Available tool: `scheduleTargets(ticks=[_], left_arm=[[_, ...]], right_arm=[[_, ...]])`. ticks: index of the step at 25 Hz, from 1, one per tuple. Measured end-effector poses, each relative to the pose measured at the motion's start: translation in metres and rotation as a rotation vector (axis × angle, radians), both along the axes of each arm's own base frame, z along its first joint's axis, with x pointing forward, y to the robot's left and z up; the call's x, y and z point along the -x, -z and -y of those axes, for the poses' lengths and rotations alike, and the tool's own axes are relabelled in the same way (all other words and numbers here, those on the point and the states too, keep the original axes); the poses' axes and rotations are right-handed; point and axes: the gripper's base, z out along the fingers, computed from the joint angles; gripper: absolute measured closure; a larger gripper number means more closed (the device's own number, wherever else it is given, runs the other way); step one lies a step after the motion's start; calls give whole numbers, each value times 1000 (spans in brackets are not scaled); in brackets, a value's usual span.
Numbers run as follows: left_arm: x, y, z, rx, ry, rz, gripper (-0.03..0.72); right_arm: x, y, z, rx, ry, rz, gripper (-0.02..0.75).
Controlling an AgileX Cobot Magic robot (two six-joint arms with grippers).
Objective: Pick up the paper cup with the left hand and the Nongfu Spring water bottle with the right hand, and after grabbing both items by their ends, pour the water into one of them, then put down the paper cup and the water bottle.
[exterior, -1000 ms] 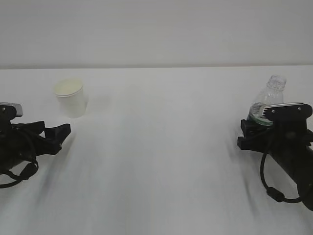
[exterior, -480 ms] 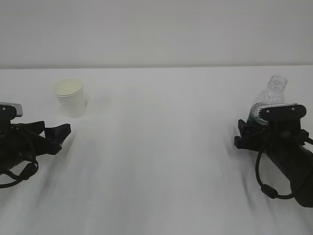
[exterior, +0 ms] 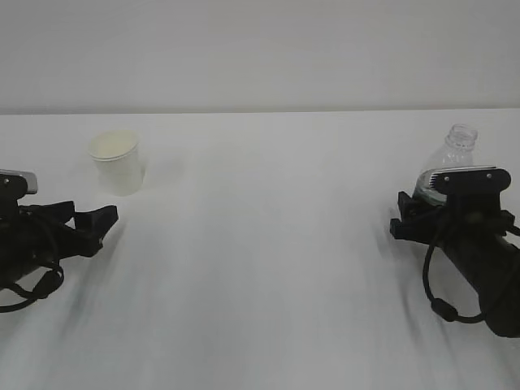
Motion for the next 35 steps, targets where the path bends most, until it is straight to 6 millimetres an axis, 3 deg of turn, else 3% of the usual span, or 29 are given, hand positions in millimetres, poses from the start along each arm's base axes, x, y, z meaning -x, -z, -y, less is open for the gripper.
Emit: scheduleTargets(ticks=[9,22,35], left_arm=[[0,0,0,0,0,0,112],[0,0,0,0,0,0,112],[-9,-4,1,3,0,31,111]], right_arm=[[-1,0,0,-1,4,4,258],[2,-2,-9,10,-107,3,267],[26,-36,-6,7,-133,31,269]])
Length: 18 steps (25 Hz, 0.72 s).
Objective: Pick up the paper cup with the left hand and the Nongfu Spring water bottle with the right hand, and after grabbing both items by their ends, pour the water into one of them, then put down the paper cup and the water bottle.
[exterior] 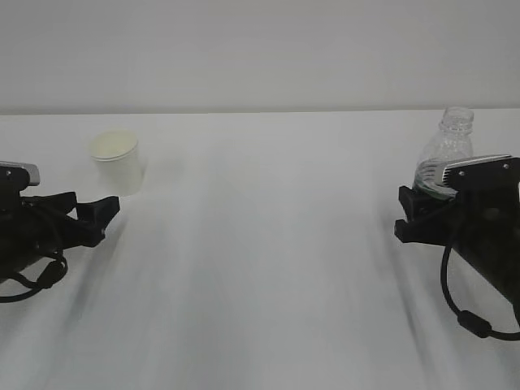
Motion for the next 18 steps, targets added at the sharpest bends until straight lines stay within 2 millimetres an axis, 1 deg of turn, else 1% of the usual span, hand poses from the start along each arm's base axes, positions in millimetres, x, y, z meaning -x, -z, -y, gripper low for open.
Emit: scheduleTargets(ticks=[2,6,12,14,18], left_arm=[[-4,0,0,1,0,11,111],[-10,8,1,0,0,0,111],[-8,24,1,-6,0,-49,111],[-13,26,1,-5,0,-45,111],[-25,23,3,-1,0,-7,109]], right_arm=[[3,-3,0,0,-7,4,269],[5,-6,-1,1,-19,10,269],[5,-6,-2,5,-41,9,269],[5,-6,-3,6,-45,10,269],[6,-6,-4,8,-55,10,269]])
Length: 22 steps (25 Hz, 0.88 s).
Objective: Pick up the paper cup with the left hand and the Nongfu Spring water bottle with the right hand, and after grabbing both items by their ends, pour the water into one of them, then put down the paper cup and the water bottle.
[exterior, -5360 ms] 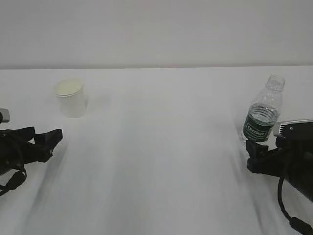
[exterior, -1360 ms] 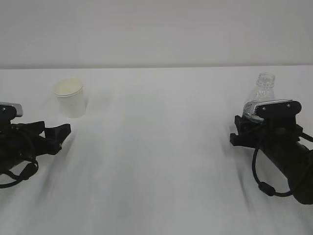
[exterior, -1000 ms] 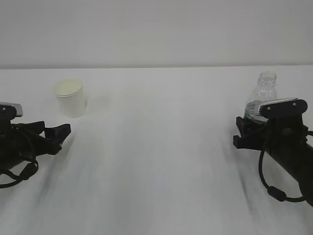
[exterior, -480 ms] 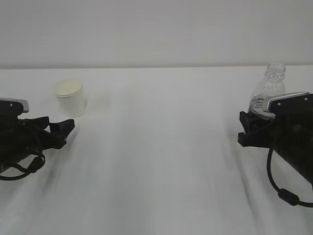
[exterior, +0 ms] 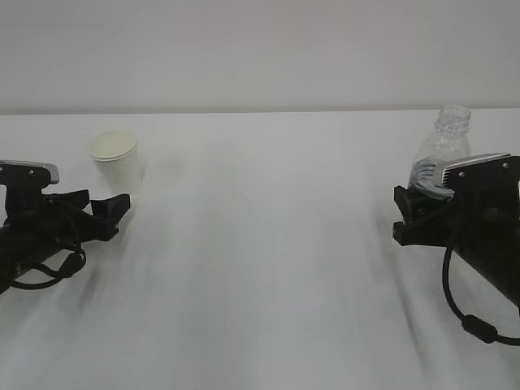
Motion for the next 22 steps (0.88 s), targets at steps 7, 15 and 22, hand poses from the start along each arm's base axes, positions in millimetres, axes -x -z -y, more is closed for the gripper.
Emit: scheduleTargets(ticks=[7,15,22], left_arm=[[-23,-9,2,-1,-1,57,109],[-36,-10,2,-23,-12,29,109],[-44,5,3,-25,-16,9,106]], right_arm=[[0,0,0,-2,1,0,269],[0,0,0,-2,1,0,270],[0,0,0,-2,1,0,270]])
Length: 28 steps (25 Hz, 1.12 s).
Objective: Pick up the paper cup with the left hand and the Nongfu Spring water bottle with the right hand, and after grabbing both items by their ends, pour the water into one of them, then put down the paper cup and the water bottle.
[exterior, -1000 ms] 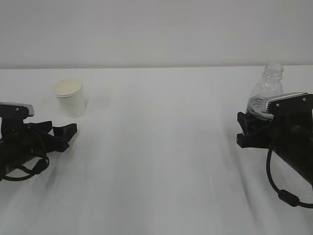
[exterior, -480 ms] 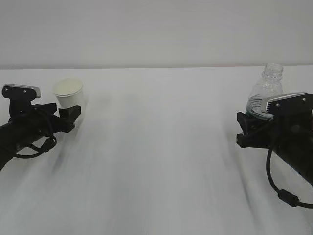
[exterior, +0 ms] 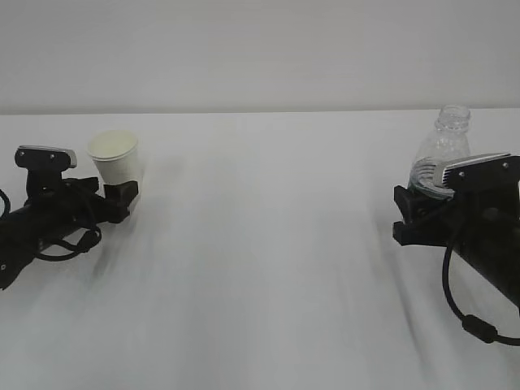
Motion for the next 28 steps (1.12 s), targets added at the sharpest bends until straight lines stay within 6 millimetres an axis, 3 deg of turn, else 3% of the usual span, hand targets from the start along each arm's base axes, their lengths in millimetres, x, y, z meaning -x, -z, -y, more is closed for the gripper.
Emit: scheduleTargets(ticks=[10,28], left_arm=[[-20,-1,2,-6,-3,24,105],[-31,10,3,-1,-5,22,104]], right_arm=[[0,0,0,-2,1,0,270],[0,0,0,-4,1,-1,270]])
